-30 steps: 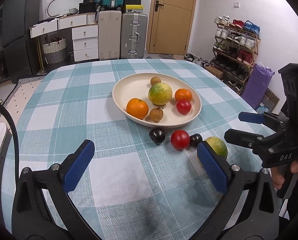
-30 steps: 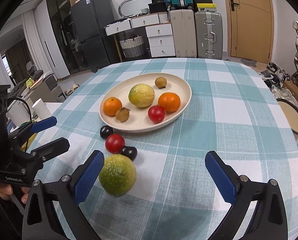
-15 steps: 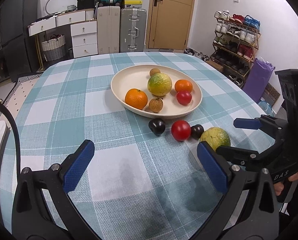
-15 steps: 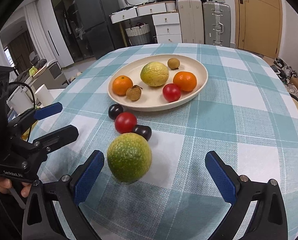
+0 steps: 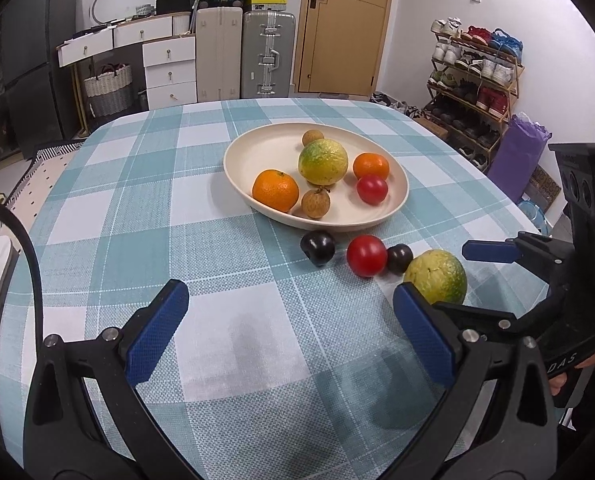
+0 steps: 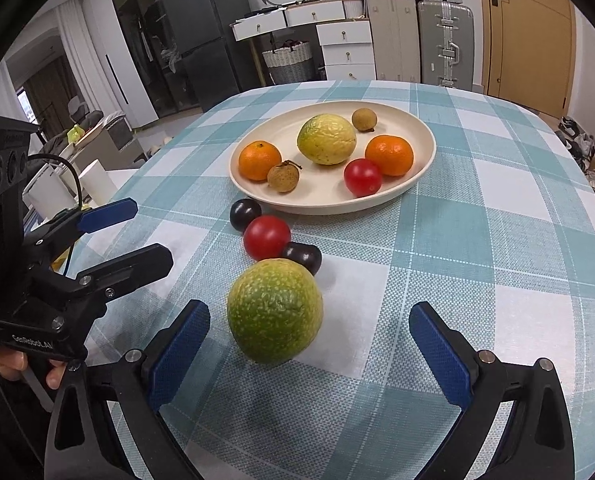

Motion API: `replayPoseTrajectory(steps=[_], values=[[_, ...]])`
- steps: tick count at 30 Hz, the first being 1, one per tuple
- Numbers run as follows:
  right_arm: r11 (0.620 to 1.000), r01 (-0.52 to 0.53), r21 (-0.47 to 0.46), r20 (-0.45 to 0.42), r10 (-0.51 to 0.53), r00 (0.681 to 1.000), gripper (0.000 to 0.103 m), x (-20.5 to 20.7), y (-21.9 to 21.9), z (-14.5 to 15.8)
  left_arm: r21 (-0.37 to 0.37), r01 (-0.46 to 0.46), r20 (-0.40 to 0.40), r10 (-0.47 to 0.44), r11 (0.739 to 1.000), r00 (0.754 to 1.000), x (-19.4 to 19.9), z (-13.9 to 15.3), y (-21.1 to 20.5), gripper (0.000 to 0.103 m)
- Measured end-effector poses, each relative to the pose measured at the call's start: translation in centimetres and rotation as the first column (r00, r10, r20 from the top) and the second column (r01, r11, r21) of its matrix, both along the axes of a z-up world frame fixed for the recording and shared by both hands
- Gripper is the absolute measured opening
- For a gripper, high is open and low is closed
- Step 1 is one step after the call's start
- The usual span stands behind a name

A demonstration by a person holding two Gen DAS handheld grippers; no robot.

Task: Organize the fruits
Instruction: 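Move the right tool to the large green citrus while the left approaches the red tomato, then close the right gripper on the large green citrus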

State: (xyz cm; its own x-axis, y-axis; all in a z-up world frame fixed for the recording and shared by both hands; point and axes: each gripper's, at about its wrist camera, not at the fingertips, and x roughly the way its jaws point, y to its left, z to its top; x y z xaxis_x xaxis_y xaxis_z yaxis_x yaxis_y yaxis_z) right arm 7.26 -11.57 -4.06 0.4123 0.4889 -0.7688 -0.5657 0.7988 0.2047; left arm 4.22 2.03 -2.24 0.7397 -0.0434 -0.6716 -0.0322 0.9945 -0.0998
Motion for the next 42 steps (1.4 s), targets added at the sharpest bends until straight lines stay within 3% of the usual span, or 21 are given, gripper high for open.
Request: replayPoseTrajectory(steps=[3, 11, 22, 25, 42], values=[[1.000, -0.003, -0.007, -0.005, 0.003, 1.000, 0.099, 0.1, 0.1, -0.2, -0.004, 0.000, -0.003, 0.000, 1.000, 1.000, 0.0, -0.1, 0.1, 0.102], [1.000, -0.023, -0.002, -0.024, 0.023, 0.999, 0.077, 0.3, 0.6, -0.5, -0.008, 0.001, -0.016, -0.001, 1.000, 1.000, 0.2, -0.4, 0.1, 0.102], [0.998, -0.065, 0.005, -0.023, 0.065, 0.998, 0.061, -0.2, 1.3, -0.5, -0.011, 0.000, -0.019, 0.000, 1.000, 1.000, 0.3, -0.5, 0.1, 0.102], [0.997, -0.074, 0.015, -0.022, 0.075, 0.997, 0.051, -0.3, 1.3, -0.5, -0.010, 0.002, -0.021, -0.002, 1.000, 1.000, 0.3, -0.6, 0.1, 0.102], [0.998, -0.047, 0.039, 0.013, 0.047, 0.999, 0.049, 0.1, -0.3, 0.3, -0.026, -0.003, -0.050, 0.001, 1.000, 0.999, 0.9, -1.1, -0.4, 0.102]])
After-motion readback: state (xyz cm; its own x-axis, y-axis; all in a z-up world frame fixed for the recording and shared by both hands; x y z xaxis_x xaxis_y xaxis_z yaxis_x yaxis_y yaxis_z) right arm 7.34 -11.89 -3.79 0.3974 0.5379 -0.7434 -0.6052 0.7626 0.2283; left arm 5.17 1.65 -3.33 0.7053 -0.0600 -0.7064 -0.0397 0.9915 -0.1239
